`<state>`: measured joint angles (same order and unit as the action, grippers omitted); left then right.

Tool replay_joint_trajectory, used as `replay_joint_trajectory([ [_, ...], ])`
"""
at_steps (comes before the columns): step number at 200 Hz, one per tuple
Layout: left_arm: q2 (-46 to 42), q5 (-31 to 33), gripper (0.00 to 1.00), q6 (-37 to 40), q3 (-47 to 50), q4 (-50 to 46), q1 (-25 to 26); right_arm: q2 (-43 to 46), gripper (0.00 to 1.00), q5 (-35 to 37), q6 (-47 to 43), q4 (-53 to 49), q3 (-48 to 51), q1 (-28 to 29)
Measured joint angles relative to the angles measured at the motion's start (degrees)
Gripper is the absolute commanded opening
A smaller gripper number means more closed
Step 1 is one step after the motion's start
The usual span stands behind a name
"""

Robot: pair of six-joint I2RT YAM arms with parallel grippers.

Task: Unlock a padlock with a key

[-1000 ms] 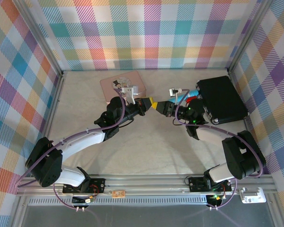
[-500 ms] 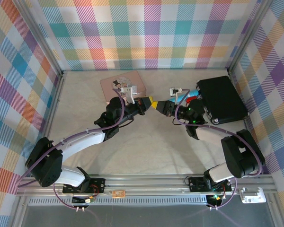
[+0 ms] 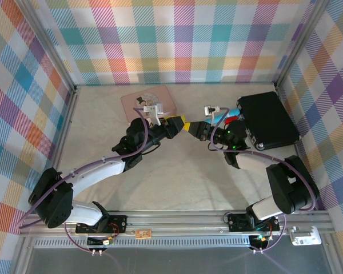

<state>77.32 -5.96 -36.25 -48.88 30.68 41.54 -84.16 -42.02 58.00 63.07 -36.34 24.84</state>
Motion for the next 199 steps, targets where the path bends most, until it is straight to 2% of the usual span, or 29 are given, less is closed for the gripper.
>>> replay_joint_trajectory([
  [35,-4.33,1.01,0.73,-0.17,1.2,-5.51,-4.24,1.84,0.0,0.04,-4.26,-8.28,-0.2,-0.17],
  [89,-5.42,1.95,0.71,5.4,1.25,-19.54,-13.4,7.65,0.0,5.68,-18.97,-35.58,-4.42,-0.17],
  [115,-0.07,1.97,0.67,9.01,0.15,-25.64,-16.13,8.63,0.0,11.23,-26.08,-49.29,-6.91,-0.17],
  [140,6.69,2.03,0.65,12.17,-1.57,-29.24,-16.94,9.38,0.0,15.19,-30.6,-57.64,-7.17,-0.17],
  [199,21.62,3.48,0.66,14.71,-8.83,-30.42,-17.38,11.23,0.0,19.06,-34.77,-63.78,-7.17,-0.17],
])
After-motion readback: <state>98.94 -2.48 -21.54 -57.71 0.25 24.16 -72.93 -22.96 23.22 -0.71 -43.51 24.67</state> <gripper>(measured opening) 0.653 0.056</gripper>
